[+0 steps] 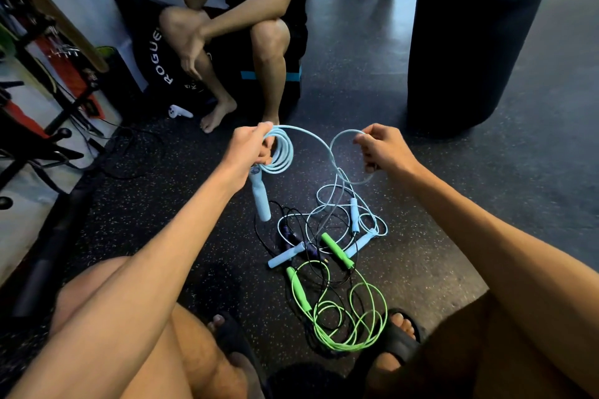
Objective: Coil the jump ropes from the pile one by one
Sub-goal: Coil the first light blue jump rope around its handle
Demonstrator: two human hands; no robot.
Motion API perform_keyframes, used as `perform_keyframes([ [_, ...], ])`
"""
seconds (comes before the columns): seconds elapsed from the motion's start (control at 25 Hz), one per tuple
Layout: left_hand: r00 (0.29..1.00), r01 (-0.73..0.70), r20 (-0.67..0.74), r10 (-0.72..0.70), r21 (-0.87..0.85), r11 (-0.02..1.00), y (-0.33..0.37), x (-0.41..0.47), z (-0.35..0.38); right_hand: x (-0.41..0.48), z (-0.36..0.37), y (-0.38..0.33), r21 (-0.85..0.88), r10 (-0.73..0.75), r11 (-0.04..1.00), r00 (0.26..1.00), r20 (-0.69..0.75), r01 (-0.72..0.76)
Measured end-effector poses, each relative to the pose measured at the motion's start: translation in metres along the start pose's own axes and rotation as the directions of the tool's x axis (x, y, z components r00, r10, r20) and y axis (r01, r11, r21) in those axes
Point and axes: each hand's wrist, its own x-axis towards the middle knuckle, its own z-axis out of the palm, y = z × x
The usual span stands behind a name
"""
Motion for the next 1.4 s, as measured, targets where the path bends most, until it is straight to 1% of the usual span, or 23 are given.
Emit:
perform_keyframes([
  [0.08, 0.983, -0.063, 0.178, 0.043, 0.108, 0.992, 0.003, -0.006, 0.006, -0.006, 0.001, -0.009, 0.012, -0.06, 0.998, 0.996, 0.067, 0.06],
  [0.16, 0.946, -0.087, 0.325, 0.008, 0.228, 0.97, 0.003, -0.011, 0.013, -0.012, 0.003, -0.014, -0.007, -0.1, 0.995, 0.985, 0.144, 0.102],
  [0.24, 0.918, -0.107, 0.395, -0.027, 0.314, 0.943, 0.0, -0.015, 0.021, -0.019, 0.006, -0.019, -0.042, -0.127, 0.989, 0.968, 0.218, 0.14],
  [0.36, 0.909, -0.12, 0.413, -0.052, 0.38, 0.917, -0.008, -0.017, 0.033, -0.027, 0.01, -0.023, -0.084, -0.164, 0.976, 0.933, 0.32, 0.2],
  [0.44, 0.92, -0.119, 0.39, -0.046, 0.388, 0.914, -0.012, -0.015, 0.037, -0.031, 0.013, -0.022, -0.134, -0.196, 0.955, 0.904, 0.38, 0.264],
  [0.56, 0.909, -0.046, 0.409, -0.085, 0.301, 0.952, -0.014, -0.014, 0.041, -0.033, 0.017, -0.018, -0.245, -0.279, 0.877, 0.854, 0.44, 0.413],
  [0.64, 0.889, 0.015, 0.443, -0.117, 0.227, 0.974, -0.016, -0.015, 0.042, -0.031, 0.017, -0.017, -0.294, -0.285, 0.85, 0.85, 0.443, 0.438],
  [0.72, 0.861, 0.087, 0.483, -0.163, 0.176, 0.98, -0.016, -0.017, 0.044, -0.032, 0.017, -0.019, -0.332, -0.254, 0.845, 0.86, 0.442, 0.42],
  [0.76, 0.855, 0.093, 0.485, -0.183, 0.203, 0.975, -0.017, -0.018, 0.044, -0.034, 0.018, -0.02, -0.353, -0.231, 0.841, 0.862, 0.452, 0.41],
  [0.8, 0.867, 0.057, 0.465, -0.179, 0.265, 0.963, -0.018, -0.018, 0.046, -0.036, 0.019, -0.022, -0.385, -0.218, 0.823, 0.858, 0.465, 0.417],
  [0.88, 0.918, -0.058, 0.381, -0.107, 0.397, 0.916, -0.023, -0.015, 0.049, -0.039, 0.021, -0.022, -0.477, -0.217, 0.749, 0.851, 0.478, 0.459],
  [0.92, 0.933, -0.091, 0.352, -0.071, 0.422, 0.902, -0.027, -0.013, 0.05, -0.038, 0.022, -0.022, -0.511, -0.218, 0.722, 0.854, 0.473, 0.467],
  [1.0, 0.939, -0.113, 0.342, -0.034, 0.402, 0.908, -0.031, -0.011, 0.051, -0.035, 0.021, -0.021, -0.56, -0.234, 0.673, 0.857, 0.459, 0.483],
  [1.12, 0.952, -0.137, 0.306, 0.003, 0.419, 0.898, -0.032, -0.011, 0.052, -0.034, 0.02, -0.02, -0.598, -0.275, 0.583, 0.826, 0.492, 0.55],
  [1.2, 0.966, -0.15, 0.256, 0.037, 0.439, 0.886, -0.032, -0.01, 0.053, -0.033, 0.02, -0.019, -0.586, -0.295, 0.569, 0.809, 0.509, 0.577],
  [1.24, 0.972, -0.137, 0.231, 0.04, 0.419, 0.898, -0.032, -0.01, 0.053, -0.033, 0.021, -0.018, -0.581, -0.316, 0.56, 0.8, 0.51, 0.591],
  [1.4, 0.991, -0.083, 0.121, 0.054, 0.248, 0.965, -0.032, -0.006, 0.051, -0.032, 0.019, -0.019, -0.603, -0.395, 0.483, 0.773, 0.497, 0.635],
])
